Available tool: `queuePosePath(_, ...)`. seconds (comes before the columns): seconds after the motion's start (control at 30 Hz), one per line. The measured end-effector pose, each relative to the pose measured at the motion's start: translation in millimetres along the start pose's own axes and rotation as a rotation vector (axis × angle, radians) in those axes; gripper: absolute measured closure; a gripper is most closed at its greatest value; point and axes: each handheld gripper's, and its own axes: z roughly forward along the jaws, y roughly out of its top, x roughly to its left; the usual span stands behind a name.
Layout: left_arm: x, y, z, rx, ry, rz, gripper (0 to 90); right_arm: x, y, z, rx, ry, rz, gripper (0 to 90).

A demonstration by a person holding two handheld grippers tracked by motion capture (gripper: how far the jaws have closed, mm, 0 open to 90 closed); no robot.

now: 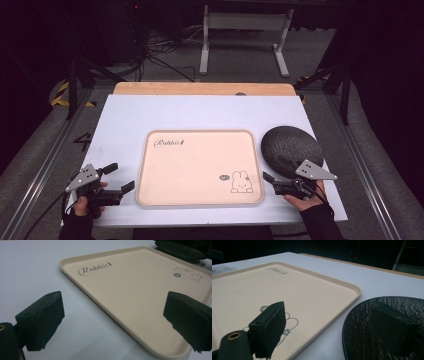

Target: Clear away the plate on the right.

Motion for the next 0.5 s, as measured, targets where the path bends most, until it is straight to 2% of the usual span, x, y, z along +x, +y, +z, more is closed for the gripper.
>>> queuePosePath(0.5, 0.1, 0.0, 0.3, 0.0, -0.002, -0.001, 4.1, -1.3, -0.2, -0.2, -0.002, 0.006, 0.009, 14.2)
